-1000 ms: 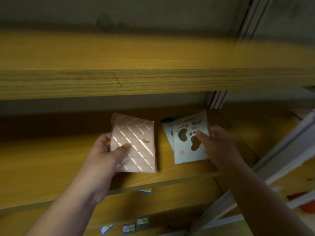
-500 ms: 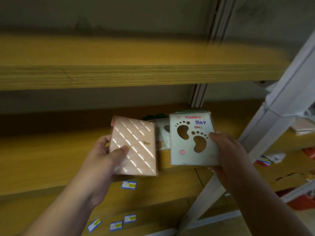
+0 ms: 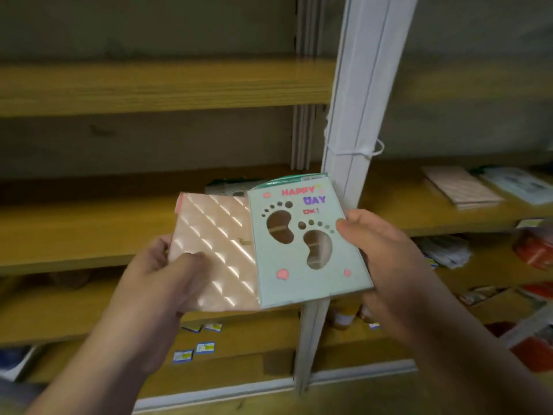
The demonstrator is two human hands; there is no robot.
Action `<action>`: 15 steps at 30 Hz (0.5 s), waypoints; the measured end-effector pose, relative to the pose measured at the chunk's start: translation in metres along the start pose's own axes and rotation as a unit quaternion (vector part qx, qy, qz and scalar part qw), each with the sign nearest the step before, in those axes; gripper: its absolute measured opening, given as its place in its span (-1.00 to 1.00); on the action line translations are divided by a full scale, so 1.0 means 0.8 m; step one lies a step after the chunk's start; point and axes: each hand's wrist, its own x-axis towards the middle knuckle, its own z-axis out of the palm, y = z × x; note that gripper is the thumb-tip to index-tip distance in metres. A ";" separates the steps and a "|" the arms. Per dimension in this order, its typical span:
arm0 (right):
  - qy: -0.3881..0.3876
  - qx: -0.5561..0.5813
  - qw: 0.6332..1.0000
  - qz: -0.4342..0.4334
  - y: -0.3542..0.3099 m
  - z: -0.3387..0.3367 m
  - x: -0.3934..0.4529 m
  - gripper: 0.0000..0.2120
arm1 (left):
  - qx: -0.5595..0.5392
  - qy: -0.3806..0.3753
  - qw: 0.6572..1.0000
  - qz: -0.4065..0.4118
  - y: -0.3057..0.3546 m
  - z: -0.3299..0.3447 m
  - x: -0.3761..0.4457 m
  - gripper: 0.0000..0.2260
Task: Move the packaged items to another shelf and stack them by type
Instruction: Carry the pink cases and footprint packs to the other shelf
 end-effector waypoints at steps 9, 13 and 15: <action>0.050 0.029 0.998 -0.008 -0.026 -0.147 -0.081 -0.82 | 0.000 -0.040 0.999 -0.013 -0.032 0.137 -0.088 -0.62; 0.094 0.005 0.996 -0.005 -0.029 -0.217 -0.092 -0.77 | 0.007 -0.069 0.997 -0.028 -0.045 0.202 -0.085 -0.68; 0.105 0.012 0.994 -0.020 -0.026 -0.250 -0.099 -0.79 | 0.012 -0.083 0.996 -0.040 -0.054 0.236 -0.080 -0.77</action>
